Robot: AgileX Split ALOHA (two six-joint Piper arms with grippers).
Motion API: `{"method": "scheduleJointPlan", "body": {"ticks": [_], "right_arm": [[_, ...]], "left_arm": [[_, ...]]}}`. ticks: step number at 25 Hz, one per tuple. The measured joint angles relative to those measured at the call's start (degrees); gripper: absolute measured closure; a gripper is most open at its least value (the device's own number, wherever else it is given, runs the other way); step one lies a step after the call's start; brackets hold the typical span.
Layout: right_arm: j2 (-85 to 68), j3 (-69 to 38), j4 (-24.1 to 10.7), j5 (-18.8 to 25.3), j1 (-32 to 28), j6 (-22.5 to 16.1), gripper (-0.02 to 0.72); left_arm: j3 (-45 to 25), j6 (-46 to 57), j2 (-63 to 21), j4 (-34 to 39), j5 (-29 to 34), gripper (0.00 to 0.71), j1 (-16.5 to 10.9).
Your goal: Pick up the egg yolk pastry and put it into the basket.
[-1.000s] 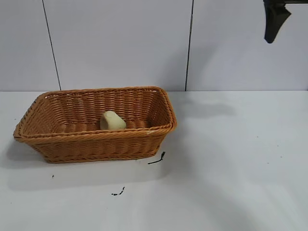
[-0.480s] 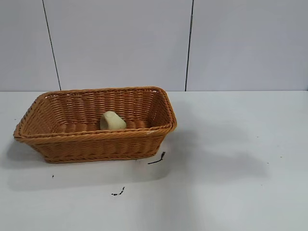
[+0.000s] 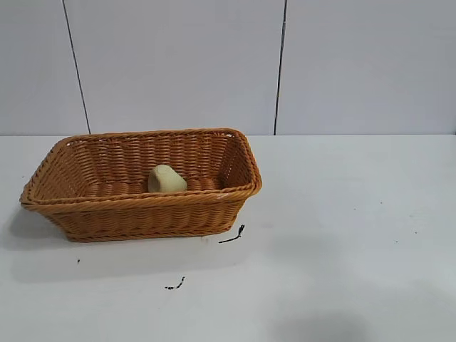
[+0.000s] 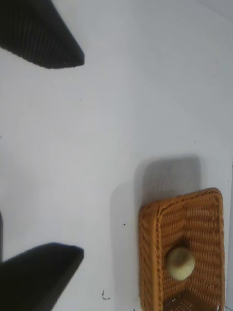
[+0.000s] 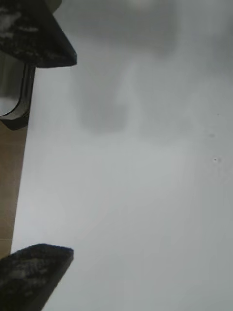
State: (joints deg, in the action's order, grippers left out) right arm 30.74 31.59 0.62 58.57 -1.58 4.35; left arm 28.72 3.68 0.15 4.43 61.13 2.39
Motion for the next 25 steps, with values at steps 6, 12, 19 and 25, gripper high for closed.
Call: {"method": "scheduleJointPlan", "body": {"ticks": [6, 12, 19, 25], "right_arm": [[-16.6, -2.8, 0.3, 0.0, 0.3, 0.0, 0.022], [-23.2, -2.9, 0.3, 0.0, 0.8, 0.0, 0.022], [-30.9, -2.9, 0.1, 0.1, 0.8, -0.2, 0.022], [-31.0, -3.0, 0.1, 0.1, 0.8, -0.2, 0.022]], "left_arm": [[0.0, 0.0, 0.0, 0.0, 0.0, 0.014, 0.0], [0.0, 0.0, 0.0, 0.0, 0.0, 0.014, 0.0], [0.0, 0.0, 0.0, 0.0, 0.0, 0.014, 0.0], [0.0, 0.0, 0.0, 0.0, 0.0, 0.014, 0.0]]}}
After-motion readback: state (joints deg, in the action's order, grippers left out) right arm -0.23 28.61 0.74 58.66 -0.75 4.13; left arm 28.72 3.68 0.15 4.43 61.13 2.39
